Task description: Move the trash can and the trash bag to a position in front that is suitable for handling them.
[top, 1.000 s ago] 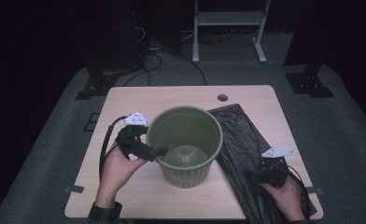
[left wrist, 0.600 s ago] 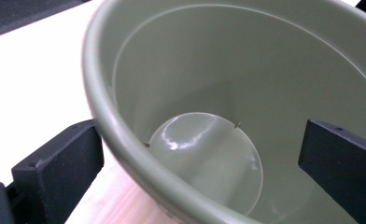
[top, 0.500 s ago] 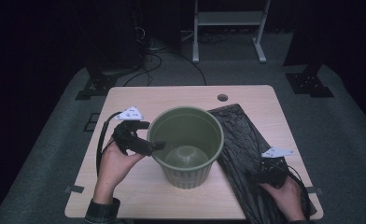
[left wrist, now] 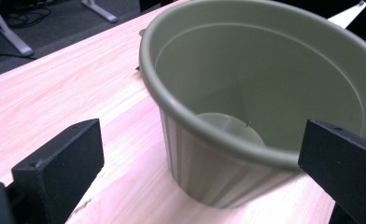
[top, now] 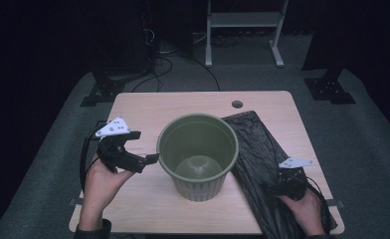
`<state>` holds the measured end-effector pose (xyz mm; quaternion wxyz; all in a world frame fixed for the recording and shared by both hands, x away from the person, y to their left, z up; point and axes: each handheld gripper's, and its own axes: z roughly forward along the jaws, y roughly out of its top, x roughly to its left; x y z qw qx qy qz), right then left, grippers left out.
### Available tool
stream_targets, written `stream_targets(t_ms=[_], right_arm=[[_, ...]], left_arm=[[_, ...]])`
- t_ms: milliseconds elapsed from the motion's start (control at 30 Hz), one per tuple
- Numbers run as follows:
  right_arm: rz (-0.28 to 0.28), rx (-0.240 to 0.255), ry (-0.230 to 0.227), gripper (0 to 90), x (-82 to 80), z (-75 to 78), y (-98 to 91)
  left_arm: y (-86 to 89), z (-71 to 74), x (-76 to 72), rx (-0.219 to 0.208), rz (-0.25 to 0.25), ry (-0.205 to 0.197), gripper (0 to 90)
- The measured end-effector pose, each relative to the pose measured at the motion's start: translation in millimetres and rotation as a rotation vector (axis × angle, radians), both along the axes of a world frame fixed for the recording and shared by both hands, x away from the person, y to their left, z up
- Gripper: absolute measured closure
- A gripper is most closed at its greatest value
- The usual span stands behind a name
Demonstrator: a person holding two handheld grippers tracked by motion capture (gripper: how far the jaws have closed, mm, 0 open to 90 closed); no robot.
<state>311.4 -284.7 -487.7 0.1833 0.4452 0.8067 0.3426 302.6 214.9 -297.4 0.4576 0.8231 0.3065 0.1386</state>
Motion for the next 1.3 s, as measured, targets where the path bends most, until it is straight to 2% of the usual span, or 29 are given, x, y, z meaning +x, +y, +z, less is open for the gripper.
stream_targets(t_ms=[100,267,433,600,733,800,867,1200,1300], right_arm=[[0.000,0.000,0.000,2.9,0.0,0.0,0.0],[0.000,0.000,0.000,3.0,0.0,0.0,0.0],[0.001,0.000,0.000,2.9,0.1,0.0,0.0],[0.001,0.000,-0.001,3.0,0.0,0.0,0.0],[0.000,0.001,0.000,3.0,-1.1,0.0,-0.1],[0.000,0.002,0.000,3.0,-1.0,0.0,-0.1],[0.000,0.002,0.000,3.0,-1.1,0.0,-0.1],[0.006,0.001,0.000,3.0,-1.8,0.0,-0.5],[0.006,0.001,0.000,3.0,-1.8,0.0,-0.4]], left_arm=[[5.3,-4.9,-6.0,0.014,0.007,-0.002,0.0],[11.4,-22.8,-13.6,0.033,0.020,0.005,0.0],[17.1,-40.5,-19.8,0.016,0.027,-0.016,0.0],[22.5,-54.9,-22.5,0.028,0.039,-0.041,0.0],[25.5,-68.4,-20.5,0.033,0.034,-0.033,0.0],[26.2,-75.7,-20.3,0.045,0.043,-0.039,0.0],[27.0,-83.2,-19.7,0.038,0.047,-0.043,0.0],[13.5,-124.5,-10.8,0.073,0.029,0.021,0.0],[10.8,-133.3,-9.5,0.061,0.035,0.021,0.0]])
